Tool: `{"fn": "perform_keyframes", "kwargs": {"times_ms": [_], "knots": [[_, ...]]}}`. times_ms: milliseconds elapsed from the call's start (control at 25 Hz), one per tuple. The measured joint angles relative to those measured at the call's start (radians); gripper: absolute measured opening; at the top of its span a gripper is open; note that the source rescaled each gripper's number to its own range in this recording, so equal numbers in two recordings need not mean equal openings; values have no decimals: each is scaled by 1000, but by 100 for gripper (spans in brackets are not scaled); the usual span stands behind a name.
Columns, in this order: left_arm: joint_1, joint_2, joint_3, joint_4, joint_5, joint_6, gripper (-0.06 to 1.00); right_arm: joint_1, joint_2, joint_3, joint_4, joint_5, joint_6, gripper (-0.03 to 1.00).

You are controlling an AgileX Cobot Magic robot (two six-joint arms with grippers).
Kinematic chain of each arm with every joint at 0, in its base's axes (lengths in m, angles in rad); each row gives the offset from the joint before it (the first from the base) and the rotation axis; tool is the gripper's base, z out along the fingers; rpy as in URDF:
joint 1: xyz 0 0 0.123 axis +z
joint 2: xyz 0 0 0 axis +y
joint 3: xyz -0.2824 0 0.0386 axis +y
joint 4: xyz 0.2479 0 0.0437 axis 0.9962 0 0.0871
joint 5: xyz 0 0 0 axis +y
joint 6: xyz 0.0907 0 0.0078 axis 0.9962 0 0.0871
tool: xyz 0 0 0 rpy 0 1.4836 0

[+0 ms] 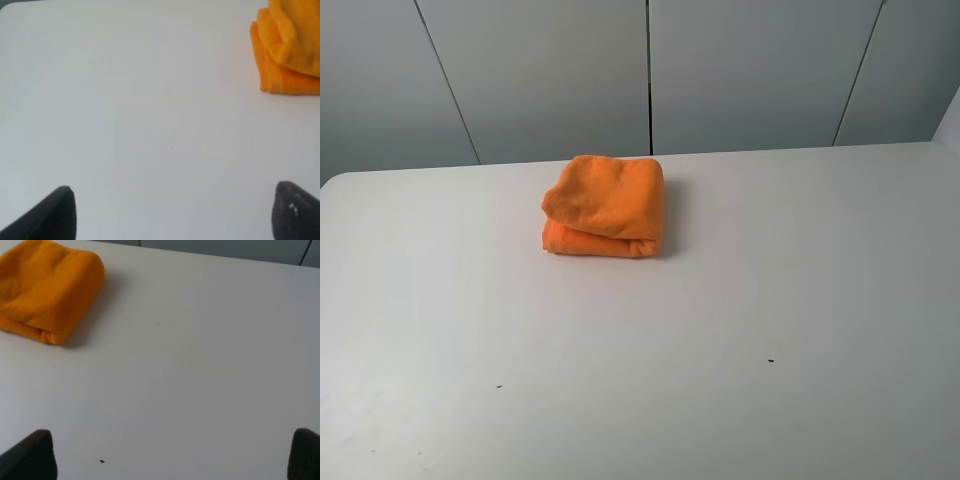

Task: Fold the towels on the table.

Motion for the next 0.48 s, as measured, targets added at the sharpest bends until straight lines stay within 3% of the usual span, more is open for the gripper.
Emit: {"fn": "perform_keyframes", "kwargs": {"times_ms": [480], "knots": [[0,-439,231,-4,30,2,100,0,-411,282,3,9,-72,100]]}}
